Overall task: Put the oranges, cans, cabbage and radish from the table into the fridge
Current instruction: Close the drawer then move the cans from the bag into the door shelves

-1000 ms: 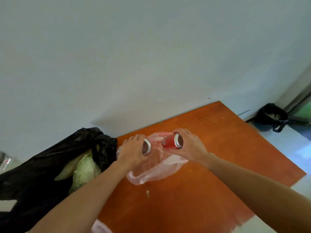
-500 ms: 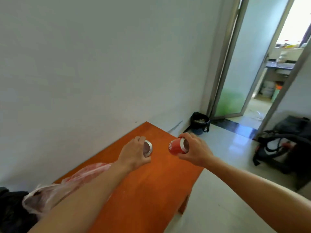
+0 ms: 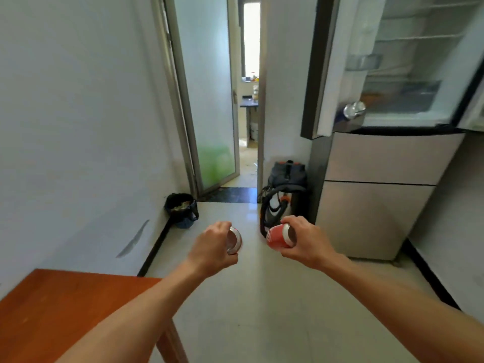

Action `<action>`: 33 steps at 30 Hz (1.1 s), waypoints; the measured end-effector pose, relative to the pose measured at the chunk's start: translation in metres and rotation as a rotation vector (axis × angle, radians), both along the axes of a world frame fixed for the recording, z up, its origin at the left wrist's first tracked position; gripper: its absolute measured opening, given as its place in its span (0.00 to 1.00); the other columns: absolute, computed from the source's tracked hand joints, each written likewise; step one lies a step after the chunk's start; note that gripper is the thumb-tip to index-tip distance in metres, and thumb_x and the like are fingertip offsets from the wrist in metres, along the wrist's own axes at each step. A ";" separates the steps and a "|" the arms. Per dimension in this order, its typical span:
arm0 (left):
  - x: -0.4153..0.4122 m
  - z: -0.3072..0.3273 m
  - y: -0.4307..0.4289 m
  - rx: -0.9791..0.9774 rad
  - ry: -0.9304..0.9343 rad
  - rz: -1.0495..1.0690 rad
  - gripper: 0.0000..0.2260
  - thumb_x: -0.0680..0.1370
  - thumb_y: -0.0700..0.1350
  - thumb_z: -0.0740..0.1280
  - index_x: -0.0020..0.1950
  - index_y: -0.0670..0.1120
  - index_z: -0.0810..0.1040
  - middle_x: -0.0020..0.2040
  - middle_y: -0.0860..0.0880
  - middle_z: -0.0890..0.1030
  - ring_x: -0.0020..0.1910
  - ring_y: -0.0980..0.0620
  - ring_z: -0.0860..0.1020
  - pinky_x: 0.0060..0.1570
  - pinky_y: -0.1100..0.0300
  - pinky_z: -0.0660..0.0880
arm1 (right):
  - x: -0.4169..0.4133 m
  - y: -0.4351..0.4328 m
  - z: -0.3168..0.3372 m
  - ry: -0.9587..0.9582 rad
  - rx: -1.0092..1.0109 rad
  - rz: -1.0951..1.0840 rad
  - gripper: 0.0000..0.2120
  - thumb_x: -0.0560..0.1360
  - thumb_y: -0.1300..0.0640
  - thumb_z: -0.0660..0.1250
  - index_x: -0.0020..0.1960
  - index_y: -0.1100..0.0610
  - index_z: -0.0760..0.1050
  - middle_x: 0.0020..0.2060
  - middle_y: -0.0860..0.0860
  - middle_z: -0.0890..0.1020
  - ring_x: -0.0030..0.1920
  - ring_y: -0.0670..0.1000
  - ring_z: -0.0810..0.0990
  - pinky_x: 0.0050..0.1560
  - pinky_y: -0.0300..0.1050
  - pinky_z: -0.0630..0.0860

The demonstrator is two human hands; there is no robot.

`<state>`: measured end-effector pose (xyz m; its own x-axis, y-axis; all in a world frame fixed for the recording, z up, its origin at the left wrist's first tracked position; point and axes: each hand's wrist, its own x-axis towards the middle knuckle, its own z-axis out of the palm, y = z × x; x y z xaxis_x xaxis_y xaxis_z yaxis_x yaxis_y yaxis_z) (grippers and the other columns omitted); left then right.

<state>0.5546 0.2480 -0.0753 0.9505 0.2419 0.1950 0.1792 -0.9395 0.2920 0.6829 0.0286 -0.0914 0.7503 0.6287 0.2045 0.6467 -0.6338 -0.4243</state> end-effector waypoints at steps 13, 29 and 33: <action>0.317 0.028 -0.070 0.033 -0.069 -0.427 0.30 0.67 0.55 0.75 0.65 0.50 0.67 0.60 0.50 0.74 0.56 0.49 0.74 0.54 0.59 0.75 | 0.223 -0.097 0.024 -0.087 0.039 -0.396 0.31 0.63 0.45 0.76 0.63 0.48 0.69 0.55 0.48 0.76 0.50 0.50 0.78 0.50 0.41 0.76; 0.559 0.197 -0.186 -0.076 -0.639 -0.477 0.32 0.67 0.51 0.78 0.66 0.45 0.69 0.59 0.47 0.76 0.52 0.52 0.74 0.50 0.62 0.71 | 0.484 -0.199 0.186 -0.382 0.386 -0.435 0.33 0.63 0.50 0.79 0.64 0.52 0.69 0.55 0.52 0.77 0.51 0.50 0.76 0.52 0.45 0.75; 0.602 0.252 -0.199 -0.062 -0.854 -0.345 0.32 0.66 0.49 0.79 0.65 0.43 0.70 0.59 0.43 0.76 0.55 0.49 0.75 0.53 0.59 0.75 | 0.544 -0.199 0.246 -0.451 0.555 -0.339 0.32 0.63 0.50 0.78 0.64 0.50 0.69 0.55 0.50 0.77 0.51 0.50 0.76 0.54 0.46 0.75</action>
<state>1.1570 0.0492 0.1771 0.5112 0.0052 0.8595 -0.4070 -0.8793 0.2474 1.2272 -0.1707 0.1550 0.6526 0.0972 0.7515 0.6409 -0.5999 -0.4789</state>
